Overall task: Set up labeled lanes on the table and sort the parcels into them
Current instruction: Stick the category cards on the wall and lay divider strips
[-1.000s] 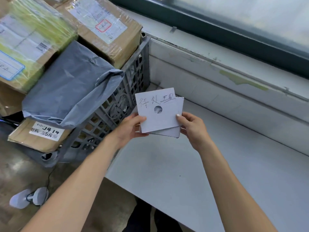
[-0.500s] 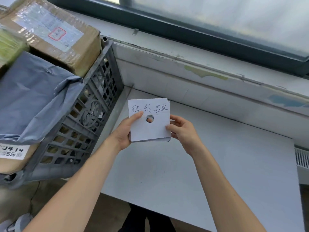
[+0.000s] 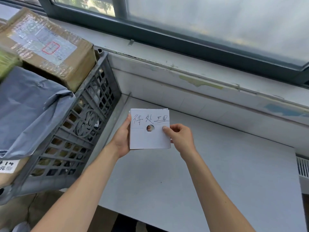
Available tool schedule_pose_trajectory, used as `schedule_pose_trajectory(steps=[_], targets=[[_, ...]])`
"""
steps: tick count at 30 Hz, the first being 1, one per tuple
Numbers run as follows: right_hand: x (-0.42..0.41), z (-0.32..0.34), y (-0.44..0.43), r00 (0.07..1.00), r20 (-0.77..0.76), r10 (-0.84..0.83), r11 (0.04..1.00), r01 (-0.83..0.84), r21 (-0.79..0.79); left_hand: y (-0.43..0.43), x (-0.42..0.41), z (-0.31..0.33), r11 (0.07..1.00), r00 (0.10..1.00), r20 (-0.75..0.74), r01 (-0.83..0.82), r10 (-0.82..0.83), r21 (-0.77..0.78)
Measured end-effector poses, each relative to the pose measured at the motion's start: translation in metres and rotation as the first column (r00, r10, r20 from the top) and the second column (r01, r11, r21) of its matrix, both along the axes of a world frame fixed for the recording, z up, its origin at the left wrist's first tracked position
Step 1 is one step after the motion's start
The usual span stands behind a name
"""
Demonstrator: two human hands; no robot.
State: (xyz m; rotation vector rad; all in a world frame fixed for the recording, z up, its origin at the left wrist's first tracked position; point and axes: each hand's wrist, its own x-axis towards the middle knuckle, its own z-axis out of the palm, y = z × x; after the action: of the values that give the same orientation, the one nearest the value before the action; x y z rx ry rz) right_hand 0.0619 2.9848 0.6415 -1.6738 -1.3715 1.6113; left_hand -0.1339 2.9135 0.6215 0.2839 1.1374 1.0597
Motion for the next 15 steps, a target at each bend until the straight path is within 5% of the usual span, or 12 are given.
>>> schedule_pose_trajectory(steps=[10, 15], targets=[[-0.034, -0.039, 0.023, 0.997, 0.000, -0.073, 0.994, 0.073, -0.082, 0.017, -0.047, -0.052, 0.996, 0.999, 0.046, -0.005, 0.009, -0.092], [-0.047, -0.063, 0.044, 0.954, -0.090, -0.285, 0.946, 0.264, -0.190, 0.013, -0.072, -0.065, 0.982, 0.997, 0.042, -0.051, 0.060, -0.180]])
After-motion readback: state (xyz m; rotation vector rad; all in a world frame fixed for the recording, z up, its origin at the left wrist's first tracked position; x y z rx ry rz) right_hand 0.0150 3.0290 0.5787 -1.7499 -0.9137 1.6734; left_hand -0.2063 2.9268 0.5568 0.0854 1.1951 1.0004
